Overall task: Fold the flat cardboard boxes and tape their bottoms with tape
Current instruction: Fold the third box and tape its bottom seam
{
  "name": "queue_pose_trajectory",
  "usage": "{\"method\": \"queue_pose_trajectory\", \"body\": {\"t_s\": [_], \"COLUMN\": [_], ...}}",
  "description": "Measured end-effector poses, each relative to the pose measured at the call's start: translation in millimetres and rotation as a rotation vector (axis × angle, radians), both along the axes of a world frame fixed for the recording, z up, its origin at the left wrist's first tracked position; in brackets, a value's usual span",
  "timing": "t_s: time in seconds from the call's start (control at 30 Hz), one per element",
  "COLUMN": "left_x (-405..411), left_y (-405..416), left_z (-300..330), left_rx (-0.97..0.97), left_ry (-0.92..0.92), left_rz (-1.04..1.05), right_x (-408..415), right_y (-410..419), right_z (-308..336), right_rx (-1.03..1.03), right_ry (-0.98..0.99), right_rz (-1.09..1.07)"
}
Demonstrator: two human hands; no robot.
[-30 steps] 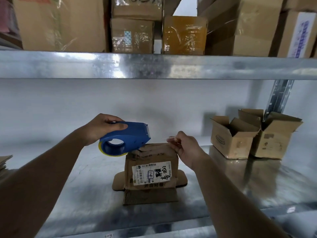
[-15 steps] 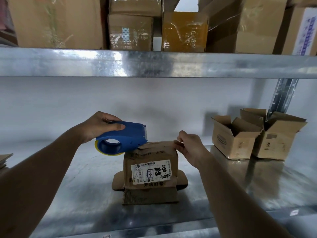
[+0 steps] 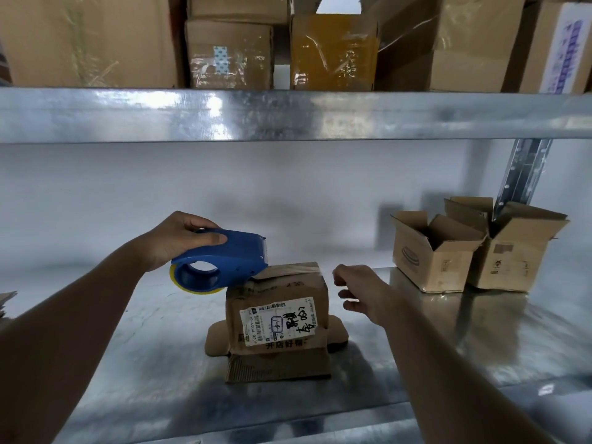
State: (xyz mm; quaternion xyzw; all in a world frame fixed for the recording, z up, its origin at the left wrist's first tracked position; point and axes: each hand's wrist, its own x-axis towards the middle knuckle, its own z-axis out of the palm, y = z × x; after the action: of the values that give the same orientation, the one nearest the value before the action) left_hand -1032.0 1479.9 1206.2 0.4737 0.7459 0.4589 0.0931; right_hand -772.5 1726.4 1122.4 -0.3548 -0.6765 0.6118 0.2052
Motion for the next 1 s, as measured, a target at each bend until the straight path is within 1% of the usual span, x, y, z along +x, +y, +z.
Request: {"method": "queue_pose_trajectory", "body": {"t_s": [0.13,0.3,0.43,0.57,0.63,0.67,0.7,0.73,0.77,0.83,0.87,0.9,0.93,0.97,1.0], "left_x": [-0.8,1.0,1.9,-1.1,-3.1,-4.0,-4.1,-3.9,-4.0,-3.7,-2.5,-0.7,0.5,1.5,3.3], "left_y": [2.6,3.9,8.6,10.8,11.1,11.4,11.8,12.1,12.4,13.1,13.0,12.8,12.7,12.9,12.6], "left_z": [-0.2,0.8,2.5,3.5,3.9,3.7,3.6,3.3,3.1,4.6,6.0,7.5,8.7,9.5,10.0], "left_rx": [-0.007,-0.019,-0.048,-0.063,-0.073,-0.077,-0.076,-0.075,-0.075,-0.085,-0.092,-0.097,-0.100,-0.104,-0.107], "left_ry": [-0.012,-0.022,0.005,0.022,0.034,0.037,0.038,0.038,0.040,0.053,0.058,0.063,0.071,0.080,0.085], "left_rz": [0.002,-0.003,0.009,0.020,0.017,0.017,0.019,0.021,0.020,0.013,0.008,0.001,-0.002,-0.003,-0.004], "right_x": [1.4,2.4,2.0,-4.3,-6.9,-7.1,-6.2,-6.7,-7.2,-7.4,-7.1,-7.3,-7.5,-8.8,-9.9], "right_y": [-0.2,0.7,3.7,4.8,2.9,0.7,-2.3,-4.1,-6.5,-13.5,-17.5,-21.9,-28.3,-33.8,-40.3], "right_z": [1.8,-2.4,-13.7,-19.9,-25.3,-26.9,-26.7,-26.1,-24.2,-12.3,-4.0,4.5,12.5,16.5,18.9], "right_rx": [-0.041,-0.094,-0.249,-0.392,-0.487,-0.504,-0.472,-0.388,-0.251,0.114,0.309,0.508,0.702,0.873,0.999], "right_ry": [0.026,-0.006,-0.064,-0.075,-0.053,-0.021,0.033,0.105,0.194,0.365,0.434,0.474,0.485,0.439,0.339], "right_rz": [0.004,0.015,0.092,0.147,0.158,0.143,0.114,0.058,-0.033,-0.262,-0.341,-0.353,-0.290,-0.181,-0.063]}}
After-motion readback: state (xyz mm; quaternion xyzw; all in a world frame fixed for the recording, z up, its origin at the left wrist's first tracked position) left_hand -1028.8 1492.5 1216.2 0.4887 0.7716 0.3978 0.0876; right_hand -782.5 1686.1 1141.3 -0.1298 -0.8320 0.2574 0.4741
